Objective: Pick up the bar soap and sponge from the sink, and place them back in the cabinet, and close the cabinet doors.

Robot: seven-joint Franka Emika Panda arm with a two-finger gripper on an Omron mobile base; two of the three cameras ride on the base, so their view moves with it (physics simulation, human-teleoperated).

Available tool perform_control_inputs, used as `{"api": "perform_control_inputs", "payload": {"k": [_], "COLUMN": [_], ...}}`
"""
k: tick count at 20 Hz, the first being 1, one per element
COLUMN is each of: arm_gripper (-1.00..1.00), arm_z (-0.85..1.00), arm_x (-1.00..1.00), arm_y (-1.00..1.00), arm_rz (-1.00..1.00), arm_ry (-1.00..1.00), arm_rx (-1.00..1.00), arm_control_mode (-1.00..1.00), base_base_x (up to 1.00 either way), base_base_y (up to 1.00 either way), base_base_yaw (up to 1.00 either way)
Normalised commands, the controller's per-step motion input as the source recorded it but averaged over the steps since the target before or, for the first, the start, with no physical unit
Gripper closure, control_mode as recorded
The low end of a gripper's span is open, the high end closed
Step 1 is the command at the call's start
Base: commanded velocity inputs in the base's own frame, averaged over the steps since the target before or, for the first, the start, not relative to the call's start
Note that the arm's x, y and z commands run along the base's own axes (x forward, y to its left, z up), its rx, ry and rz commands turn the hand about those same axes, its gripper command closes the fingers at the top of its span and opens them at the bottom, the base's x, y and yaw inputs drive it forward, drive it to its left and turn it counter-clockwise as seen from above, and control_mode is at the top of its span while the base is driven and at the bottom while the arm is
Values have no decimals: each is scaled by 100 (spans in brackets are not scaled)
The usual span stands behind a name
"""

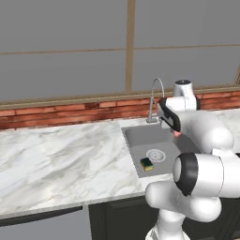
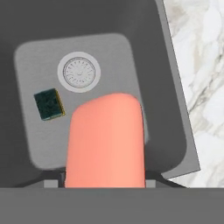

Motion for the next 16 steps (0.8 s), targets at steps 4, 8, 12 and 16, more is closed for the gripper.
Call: {"api": "perform_control_inputs", "payload": {"k": [4, 8, 12, 16], "arm_gripper": [100, 100, 100, 100], "arm_z": [20, 16, 12, 19], "arm_x": [-31, -43, -24, -15], "arm_y": [5, 16, 22, 23], "arm_rz": [5, 6, 8, 11], "arm_ry": [1, 0, 0, 0], "arm_rx": [2, 1, 0, 2], "arm_control_mode": [-100, -100, -100, -100], "base_base_x": [0, 0, 0, 0], "base_base_y": [0, 0, 0, 0], "base_base_yaw": [0, 0, 0, 0]}}
